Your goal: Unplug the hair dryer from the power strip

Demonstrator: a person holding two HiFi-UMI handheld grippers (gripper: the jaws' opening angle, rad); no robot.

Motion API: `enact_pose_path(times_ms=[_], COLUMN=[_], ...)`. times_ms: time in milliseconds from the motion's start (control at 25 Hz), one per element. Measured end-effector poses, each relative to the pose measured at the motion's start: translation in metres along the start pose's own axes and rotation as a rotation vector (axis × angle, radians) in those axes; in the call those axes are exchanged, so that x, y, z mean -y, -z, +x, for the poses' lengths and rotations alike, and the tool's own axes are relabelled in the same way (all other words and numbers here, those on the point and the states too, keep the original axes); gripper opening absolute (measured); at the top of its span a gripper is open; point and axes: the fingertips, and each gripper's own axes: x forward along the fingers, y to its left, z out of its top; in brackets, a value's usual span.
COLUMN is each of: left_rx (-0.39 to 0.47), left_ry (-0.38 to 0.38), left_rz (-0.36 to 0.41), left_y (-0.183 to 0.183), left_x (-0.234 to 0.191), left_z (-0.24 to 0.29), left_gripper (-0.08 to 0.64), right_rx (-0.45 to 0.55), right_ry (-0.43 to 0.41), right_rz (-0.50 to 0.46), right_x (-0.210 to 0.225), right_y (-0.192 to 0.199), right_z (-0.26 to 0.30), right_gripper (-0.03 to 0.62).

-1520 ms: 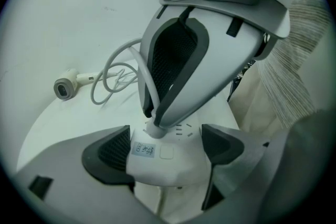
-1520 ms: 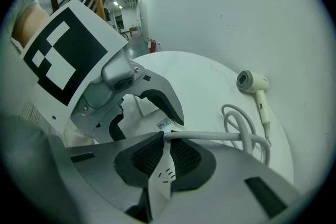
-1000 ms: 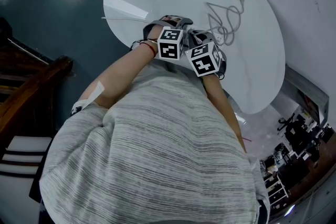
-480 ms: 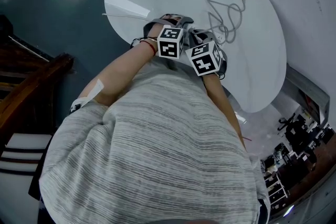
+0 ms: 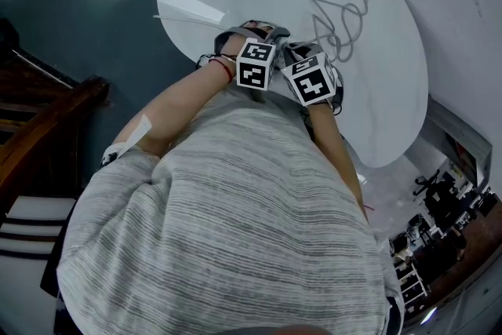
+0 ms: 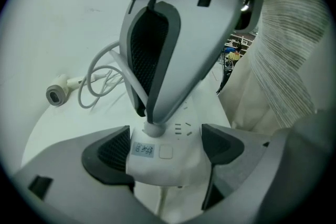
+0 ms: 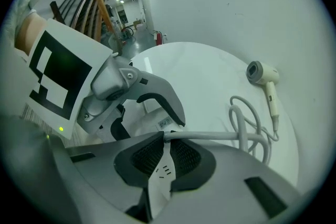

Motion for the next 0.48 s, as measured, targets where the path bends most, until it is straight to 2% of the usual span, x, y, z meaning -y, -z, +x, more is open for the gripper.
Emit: enact_pose_path(times_ms=[120,240,480], left_rx=[-0.008,-0.002,0.004], left_ry=[-0.005,-0.009,-0.021], left_rz=[-0.006,-0.029,-0.039], left_y=[-0.001,-0.002,0.001], left_x=[0.0,-0.001,-0.006], left_z=[0.0,0.0,-0.001], left_gripper=[0.423,0.423,0.423], right_rx=[-0.008,-0.014,0.125], right_ry=[-0.011,0.016,0.097], right_rz=[-0.007,-0.036,-0.083], right_x=[0.0,0.0,0.01], right_y=[0.0,0.0,-0.045], right_z=[-0.001,-0.002,-0.05], right_gripper=[0.052,0.052,0.052])
